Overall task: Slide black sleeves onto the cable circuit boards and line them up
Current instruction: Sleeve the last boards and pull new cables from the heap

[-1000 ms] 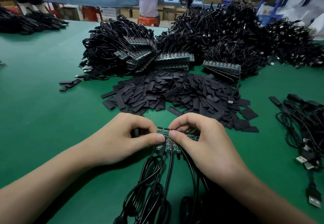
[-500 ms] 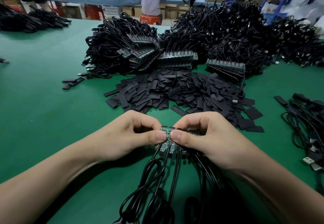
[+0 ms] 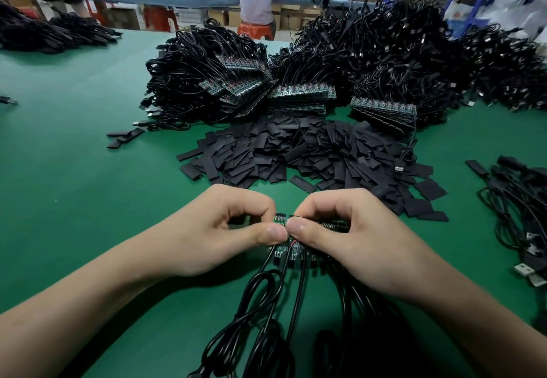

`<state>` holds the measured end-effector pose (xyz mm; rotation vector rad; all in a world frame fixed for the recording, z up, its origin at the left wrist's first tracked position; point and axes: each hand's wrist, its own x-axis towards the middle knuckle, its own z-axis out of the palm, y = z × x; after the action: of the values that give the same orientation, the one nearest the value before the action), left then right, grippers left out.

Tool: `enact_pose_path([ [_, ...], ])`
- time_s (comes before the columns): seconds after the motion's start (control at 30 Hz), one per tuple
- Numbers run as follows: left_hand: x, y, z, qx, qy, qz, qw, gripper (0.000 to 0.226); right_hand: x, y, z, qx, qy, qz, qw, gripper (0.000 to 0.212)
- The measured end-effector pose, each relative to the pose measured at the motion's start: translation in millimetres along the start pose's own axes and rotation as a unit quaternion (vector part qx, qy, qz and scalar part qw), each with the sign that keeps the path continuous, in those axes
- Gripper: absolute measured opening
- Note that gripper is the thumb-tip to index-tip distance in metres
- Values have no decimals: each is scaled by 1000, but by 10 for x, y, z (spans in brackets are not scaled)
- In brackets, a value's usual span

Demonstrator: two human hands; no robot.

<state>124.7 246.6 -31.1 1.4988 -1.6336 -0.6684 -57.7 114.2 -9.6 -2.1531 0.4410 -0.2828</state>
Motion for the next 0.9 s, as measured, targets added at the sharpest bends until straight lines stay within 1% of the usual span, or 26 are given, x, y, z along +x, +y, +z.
enact_pose_path([
  [0.07,-4,-2,11,-38,-12,-11,999,39,6,-11,-16,4,-21,-19,1000,19],
  [0.2,4,13,37,-116,-29,-15,993,32,16,2,-20,102,-47,-39,993,20],
  [0.3,9,25,25,-172,-41,-7,984,36,20,17,-7,162,-60,-49,984,19],
  [0.37,2,21,-6,-195,-31,-13,980,42,28,35,-2,159,-48,-32,986,19],
  [0.4,0,14,-21,-192,-12,-15,981,44,34,55,8,130,-36,-17,991,20],
  [0.5,19,-30,-29,-154,100,-27,983,40,45,101,88,-22,12,11,1000,21],
  [0.57,38,-59,-1,-124,163,-41,978,37,33,79,157,-83,47,-10,995,32],
  [0.6,45,-66,21,-99,174,-40,979,36,32,63,179,-81,59,-20,995,36],
  [0.63,53,-60,47,-73,177,-35,981,35,31,58,195,-67,66,-25,995,35],
  [0.73,61,-40,109,-15,190,-20,982,34,37,66,213,-11,70,-26,997,25],
  [0.83,68,-73,50,-11,254,-34,966,49,47,79,199,46,71,-27,996,19],
  [0.87,59,-109,-1,21,280,-38,959,49,48,72,186,70,68,-28,995,19],
  [0.9,49,-156,-56,80,299,-43,950,43,41,65,167,98,62,-31,993,21],
])
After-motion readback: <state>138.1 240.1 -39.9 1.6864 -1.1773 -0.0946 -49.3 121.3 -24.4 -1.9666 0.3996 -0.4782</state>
